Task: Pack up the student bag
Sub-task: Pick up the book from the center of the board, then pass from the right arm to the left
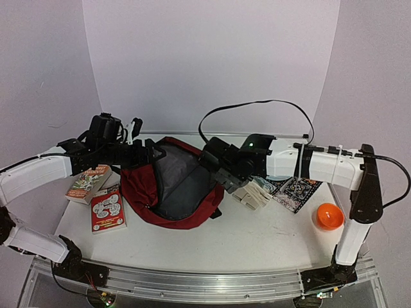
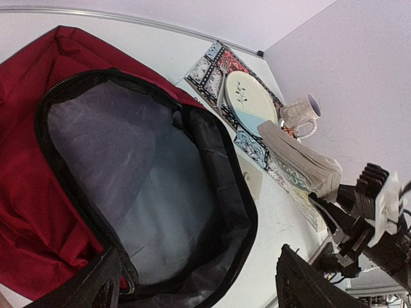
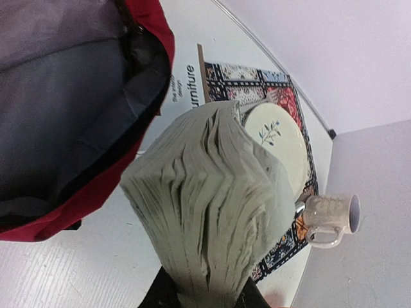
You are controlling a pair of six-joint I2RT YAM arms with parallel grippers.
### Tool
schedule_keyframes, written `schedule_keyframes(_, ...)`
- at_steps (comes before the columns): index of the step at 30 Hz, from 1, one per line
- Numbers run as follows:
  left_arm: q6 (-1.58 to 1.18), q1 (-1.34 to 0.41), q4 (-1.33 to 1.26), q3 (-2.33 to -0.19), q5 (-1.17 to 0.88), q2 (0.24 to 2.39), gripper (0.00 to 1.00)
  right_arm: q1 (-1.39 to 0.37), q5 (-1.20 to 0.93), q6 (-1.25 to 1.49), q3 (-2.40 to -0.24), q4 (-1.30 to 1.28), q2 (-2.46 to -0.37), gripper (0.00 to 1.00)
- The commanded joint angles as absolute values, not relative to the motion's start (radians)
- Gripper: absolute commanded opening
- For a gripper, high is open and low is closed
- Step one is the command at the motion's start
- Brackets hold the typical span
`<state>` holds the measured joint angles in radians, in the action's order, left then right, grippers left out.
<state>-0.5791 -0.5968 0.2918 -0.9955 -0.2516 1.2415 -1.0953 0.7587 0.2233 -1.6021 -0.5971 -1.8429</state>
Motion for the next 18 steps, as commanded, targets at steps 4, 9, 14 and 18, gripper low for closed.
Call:
schedule_keyframes(4, -0.745, -0.604, 0.08, -1.004, -0.441, 1.292, 0.85, -1.218, 0.871, -0.19, -1.48, -0.172, -1.707, 0.0)
schedule_keyframes(9, -0.826, -0.62, 0.01, -0.978, -0.464, 1.32, 0.86, -1.265, 0.843, -0.37, -1.407, 0.047, -1.665, 0.0)
schedule_keyframes(14, -0.91, -0.634, -0.078, -0.956, -0.486, 1.333, 0.89, -1.286, 0.845, -0.462, -1.386, 0.15, -1.667, 0.0)
schedule_keyframes(18, -0.956, -0.66, -0.107, -0.946, -0.505, 1.361, 0.9, -1.294, 0.85, -0.497, -1.381, 0.197, -1.676, 0.0)
